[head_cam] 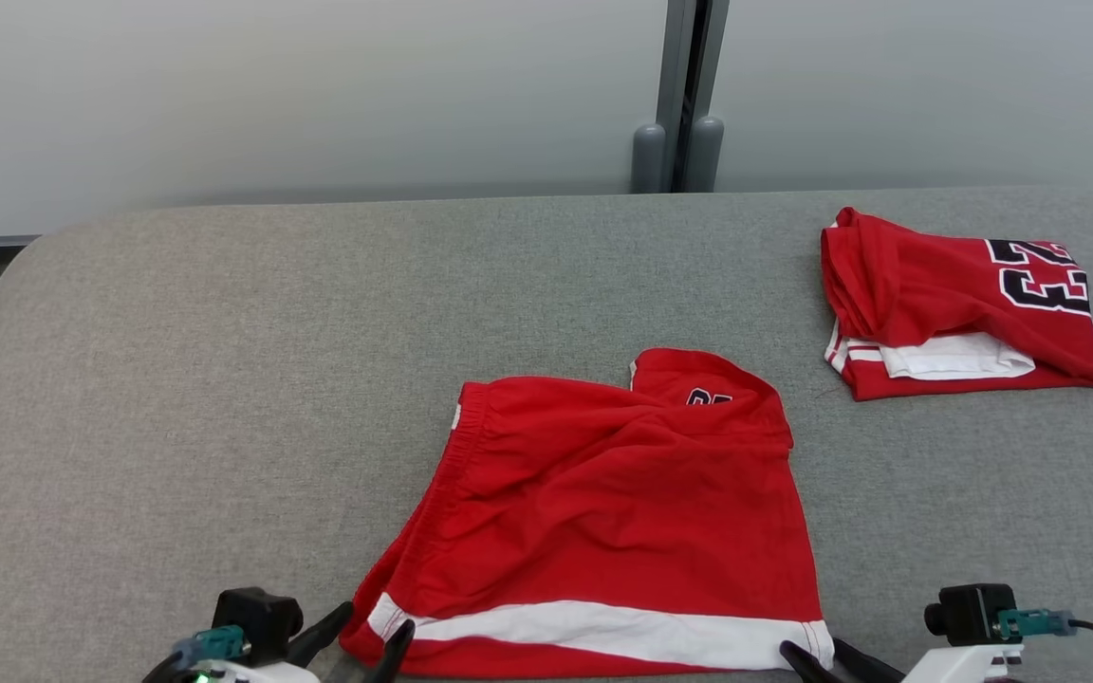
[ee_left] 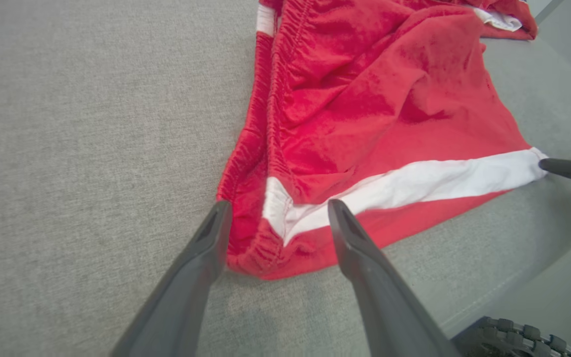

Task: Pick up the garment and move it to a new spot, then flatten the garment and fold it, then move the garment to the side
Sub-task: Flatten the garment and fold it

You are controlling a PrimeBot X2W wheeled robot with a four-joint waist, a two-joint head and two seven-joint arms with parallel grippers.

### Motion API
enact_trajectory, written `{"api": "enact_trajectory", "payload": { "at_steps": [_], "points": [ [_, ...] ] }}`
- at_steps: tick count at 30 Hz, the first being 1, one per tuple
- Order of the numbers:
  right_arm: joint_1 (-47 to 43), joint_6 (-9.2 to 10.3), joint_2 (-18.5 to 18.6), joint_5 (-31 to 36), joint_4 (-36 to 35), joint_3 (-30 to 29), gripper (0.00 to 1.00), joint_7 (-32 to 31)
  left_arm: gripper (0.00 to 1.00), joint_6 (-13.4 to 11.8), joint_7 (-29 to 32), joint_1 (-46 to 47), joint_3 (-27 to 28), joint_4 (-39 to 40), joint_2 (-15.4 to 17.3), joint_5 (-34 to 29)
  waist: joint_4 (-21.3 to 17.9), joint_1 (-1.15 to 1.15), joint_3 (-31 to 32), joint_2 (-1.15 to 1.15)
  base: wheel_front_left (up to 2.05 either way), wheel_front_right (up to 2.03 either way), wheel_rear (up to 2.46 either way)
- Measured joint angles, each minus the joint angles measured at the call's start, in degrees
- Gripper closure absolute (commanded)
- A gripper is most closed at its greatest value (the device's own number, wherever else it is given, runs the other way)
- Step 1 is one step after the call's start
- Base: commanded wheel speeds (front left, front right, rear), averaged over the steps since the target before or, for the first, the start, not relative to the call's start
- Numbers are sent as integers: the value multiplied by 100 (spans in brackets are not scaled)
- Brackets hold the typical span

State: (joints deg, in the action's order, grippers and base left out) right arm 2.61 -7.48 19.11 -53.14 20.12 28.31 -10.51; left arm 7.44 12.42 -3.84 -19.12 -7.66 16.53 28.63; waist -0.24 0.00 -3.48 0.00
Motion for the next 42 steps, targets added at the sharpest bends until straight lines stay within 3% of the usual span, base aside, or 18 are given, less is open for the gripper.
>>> {"api": "enact_trajectory", "payload": {
  "at_steps": [9, 10, 11, 12, 14, 15, 16, 17, 29, 34, 37, 42],
  "points": [
    [188, -1, -22, -96, 77, 261, 0, -12, 0, 0, 229, 265, -447, -219, 111, 252, -30, 0, -73, 0, 0, 0, 0],
    [204, -1, -22, -121, 81, 299, 4, -12, 0, 0, 261, 299, -467, -259, 115, 287, -33, 0, -74, 0, 0, 0, 0],
    [223, -1, -23, -140, 88, 335, 21, -11, 0, 0, 283, 320, -488, -303, 123, 327, -35, 0, -74, 0, 0, 0, 0],
    [241, -1, -24, -156, 98, 369, 50, -12, 15, 0, 319, 323, -513, -363, 134, 347, -39, 0, -73, 0, 0, 0, 0],
    [262, -1, -16, -188, 113, 424, 67, -11, 48, 0, 343, 324, -545, -449, 154, 374, -41, 0, -73, 0, 0, 0, 0],
    [268, -1, -9, -191, 115, 469, 82, -10, 57, 0, 330, 333, -556, -488, 165, 378, -42, 0, -75, 0, 0, 0, 0],
    [269, -1, -5, -208, 116, 524, 100, -7, 76, 0, 308, 354, -566, -527, 169, 379, -41, 0, -76, 0, 0, 0, 0],
    [271, -1, -2, -234, 114, 561, 100, -3, 100, 0, 286, 389, -581, -560, 175, 387, -40, 0, -75, 0, 0, 0, 0],
    [421, 0, 252, -377, -57, 813, 100, 465, 100, 0, -99, 530, -727, -505, 261, 658, -5, 0, -7, 0, 0, 0, 0],
    [449, 0, 485, -903, -653, 799, 100, 926, 100, 0, -321, 527, -700, 82, 467, 1055, 2, 0, 93, 0, 0, 0, 0],
    [443, 0, 716, -1132, -893, 755, 100, 1090, 100, 1, -369, 443, -688, 594, 510, 1648, -4, 0, 149, 0, 0, 0, 0],
    [294, 0, 1077, -1484, -1283, 641, 100, 1222, 100, 4, -396, 218, -525, 1227, 871, 2235, -9, 0, 216, 0, 0, 0, 0]
  ]
}}
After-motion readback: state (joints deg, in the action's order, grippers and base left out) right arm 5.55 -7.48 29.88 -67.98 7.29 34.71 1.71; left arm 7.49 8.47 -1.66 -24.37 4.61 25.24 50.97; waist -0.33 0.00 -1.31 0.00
